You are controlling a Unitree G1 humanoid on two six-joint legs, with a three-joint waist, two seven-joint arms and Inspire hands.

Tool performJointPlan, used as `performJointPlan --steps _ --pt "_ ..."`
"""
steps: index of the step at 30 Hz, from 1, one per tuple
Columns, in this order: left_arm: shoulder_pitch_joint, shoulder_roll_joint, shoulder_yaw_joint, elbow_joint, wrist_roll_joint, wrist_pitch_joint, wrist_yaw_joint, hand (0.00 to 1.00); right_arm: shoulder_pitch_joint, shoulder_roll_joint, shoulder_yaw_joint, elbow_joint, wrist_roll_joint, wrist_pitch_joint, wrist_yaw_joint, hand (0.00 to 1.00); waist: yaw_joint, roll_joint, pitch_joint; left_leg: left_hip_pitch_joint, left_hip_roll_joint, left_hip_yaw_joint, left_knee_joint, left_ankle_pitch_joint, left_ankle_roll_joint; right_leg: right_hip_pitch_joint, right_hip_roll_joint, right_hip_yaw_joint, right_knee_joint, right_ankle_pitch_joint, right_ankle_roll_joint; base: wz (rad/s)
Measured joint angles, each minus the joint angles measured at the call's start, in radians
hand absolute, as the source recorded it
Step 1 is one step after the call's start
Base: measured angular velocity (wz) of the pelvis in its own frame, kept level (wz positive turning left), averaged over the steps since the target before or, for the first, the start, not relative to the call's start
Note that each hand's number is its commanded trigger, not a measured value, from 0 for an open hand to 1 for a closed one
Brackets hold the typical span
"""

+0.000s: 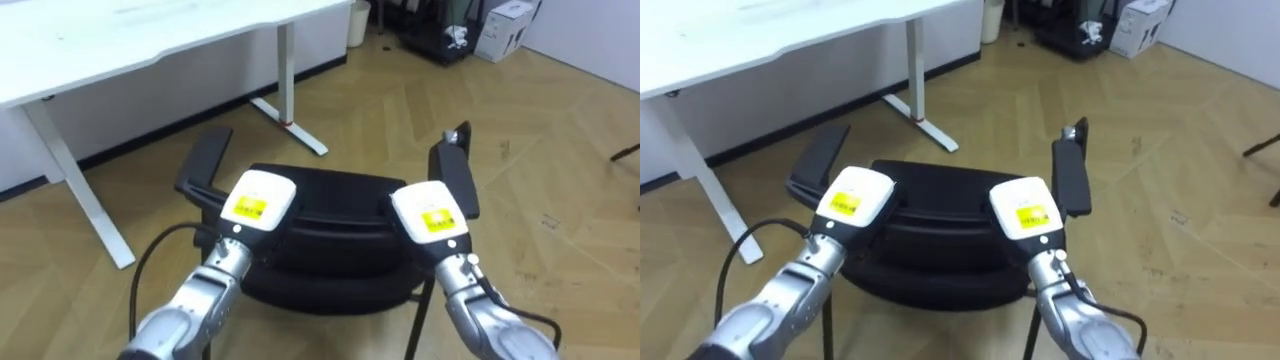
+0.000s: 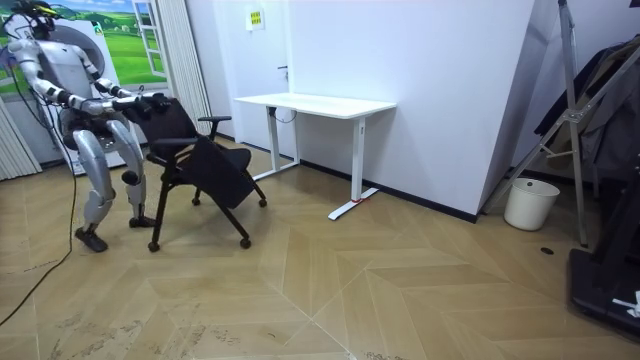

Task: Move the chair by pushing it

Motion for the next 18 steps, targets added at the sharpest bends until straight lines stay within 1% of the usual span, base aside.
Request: performJointPlan --steps 1,2,3,4,5,6,7,8,9,10,11,12,13,14,15,16,17,18 --pt "0.0 0.008 0.001 0.003 0.0 -0.005 0.007 1.0 0.0 0.005 0.0 0.001 -0.002 0.0 -0.001 1.0 0.007 0.002 0.0009 0.014 -0.004 -0.023 -0.016 0.0 0.001 -0.041 0.031 -0.004 -0.024 -0.018 0.0 0.12" --pt "0.0 0.011 0.0 0.001 0.001 -0.006 0.015 1.0 -0.001 0.009 0.0 0.001 -0.002 0.0 -0.001 1.0 0.006 0.001 0.0005 0.022 -0.006 -0.043 -0.024 -0.002 0.002 -0.08 0.062 -0.008 -0.08 -0.025 -0.004 0.21" --pt "0.0 0.012 0.0 -0.001 0.001 -0.007 0.015 1.0 0.0 0.01 0.0 -0.001 -0.004 0.0 -0.001 1.0 0.004 0.002 -0.0003 0.024 -0.008 -0.058 -0.024 -0.002 0.003 -0.097 0.08 -0.01 -0.128 -0.027 -0.003 0.38" --pt "-0.001 0.015 -0.001 -0.001 0.0 -0.009 0.017 1.0 0.001 0.012 0.0 -0.004 -0.004 0.0 -0.002 1.0 -0.001 0.002 -0.0006 0.032 -0.009 -0.078 -0.024 -0.011 0.001 -0.127 0.114 -0.002 -0.239 -0.023 -0.008 0.4" --pt "0.0 0.015 -0.002 -0.001 -0.001 -0.009 0.017 1.0 0.002 0.012 0.0 -0.004 -0.004 0.0 -0.001 1.0 -0.004 0.002 -0.0004 0.04 -0.009 -0.087 -0.024 -0.017 0.0 -0.133 0.128 0.001 -0.301 -0.015 -0.012 0.58" --pt "0.005 0.015 -0.005 -0.001 -0.002 -0.008 0.017 1.0 0.007 0.013 0.001 -0.004 -0.004 -0.001 -0.001 1.0 -0.017 0.0 -0.0042 0.047 -0.01 -0.105 -0.019 -0.032 -0.003 -0.138 0.152 0.011 -0.433 0.012 -0.022 0.72" --pt "0.011 0.016 -0.006 -0.002 -0.003 -0.006 0.019 1.0 0.009 0.012 0.002 -0.002 -0.004 -0.005 0.0 1.0 -0.034 -0.006 -0.0072 0.064 -0.015 -0.121 -0.015 -0.049 -0.008 -0.137 0.159 0.021 -0.552 0.044 -0.017 0.87" --pt "0.018 0.015 -0.006 -0.002 -0.007 -0.004 0.021 1.0 0.009 0.01 0.002 -0.001 -0.012 -0.008 0.001 1.0 -0.047 -0.008 -0.0085 0.083 -0.026 -0.143 -0.006 -0.069 -0.012 -0.128 0.152 0.025 -0.625 0.067 -0.018 0.72" --pt "0.021 0.011 -0.007 -0.001 -0.014 -0.003 0.021 1.0 0.008 0.006 0.001 -0.001 -0.015 -0.011 0.0 1.0 -0.05 -0.009 -0.0085 0.092 -0.028 -0.145 0.002 -0.082 -0.014 -0.121 0.147 0.031 -0.645 0.077 -0.019 0.5" --pt "0.026 0.012 -0.007 0.0 -0.022 -0.001 0.022 1.0 0.007 0.0 0.0 -0.001 -0.026 -0.021 0.001 1.0 -0.048 -0.01 -0.0111 0.108 -0.028 -0.147 0.024 -0.116 -0.022 -0.118 0.147 0.051 -0.645 0.086 -0.023 0.34" --pt "0.03 0.004 -0.005 -0.001 -0.025 0.002 0.021 1.0 0.005 -0.002 -0.001 -0.009 -0.028 -0.023 0.011 1.0 -0.045 -0.004 -0.0162 0.118 -0.021 -0.168 0.052 -0.152 -0.033 -0.115 0.159 0.058 -0.621 0.117 -0.032 0.29" --pt "0.031 0.002 -0.002 -0.001 -0.026 0.003 0.021 1.0 0.002 -0.004 -0.003 -0.018 -0.029 -0.023 0.021 1.0 -0.043 0.002 -0.0199 0.122 -0.013 -0.173 0.062 -0.168 -0.039 -0.116 0.165 0.058 -0.599 0.12 -0.036 0.38" --pt "0.031 0.006 0.01 -0.005 -0.026 0.003 0.021 1.0 -0.009 -0.009 -0.005 -0.031 -0.031 -0.024 0.042 1.0 -0.043 -0.001 -0.0228 0.126 0.015 -0.162 0.09 -0.204 -0.06 -0.125 0.174 0.052 -0.541 0.116 -0.038 0.46" --pt "0.03 0.006 0.016 -0.006 -0.026 0.003 0.021 1.0 -0.015 -0.011 -0.006 -0.042 -0.03 -0.025 0.066 1.0 -0.044 -0.004 -0.0216 0.137 0.065 -0.121 0.111 -0.239 -0.091 -0.125 0.191 0.042 -0.494 0.097 -0.059 0.49" --pt "0.03 0.005 0.017 -0.003 -0.027 0.003 0.021 1.0 -0.018 -0.013 -0.007 -0.047 -0.03 -0.025 0.077 1.0 -0.042 0.003 -0.025 0.142 0.089 -0.093 0.124 -0.254 -0.106 -0.122 0.206 0.041 -0.474 0.085 -0.068 0.47" --pt "0.023 -0.001 0.02 -0.002 -0.027 0.004 0.018 1.0 -0.022 -0.023 -0.01 -0.06 -0.027 -0.026 0.095 1.0 -0.031 0.016 -0.0261 0.141 0.133 -0.047 0.187 -0.274 -0.139 -0.117 0.243 0.056 -0.435 0.059 -0.097 0.53" --pt "0.007 -0.008 0.02 0.007 -0.024 0.004 0.008 1.0 -0.026 -0.023 -0.021 -0.059 -0.023 -0.027 0.112 1.0 -0.027 0.012 -0.0235 0.108 0.163 -0.009 0.301 -0.267 -0.143 -0.105 0.267 0.065 -0.405 0.033 -0.12 0.54" --pt "0.003 -0.01 0.02 0.009 -0.024 0.007 -0.001 1.0 -0.03 -0.023 -0.025 -0.056 -0.023 -0.028 0.12 1.0 -0.023 0.008 -0.0212 0.086 0.178 0.008 0.369 -0.248 -0.148 -0.098 0.274 0.069 -0.39 0.017 -0.127 0.46"
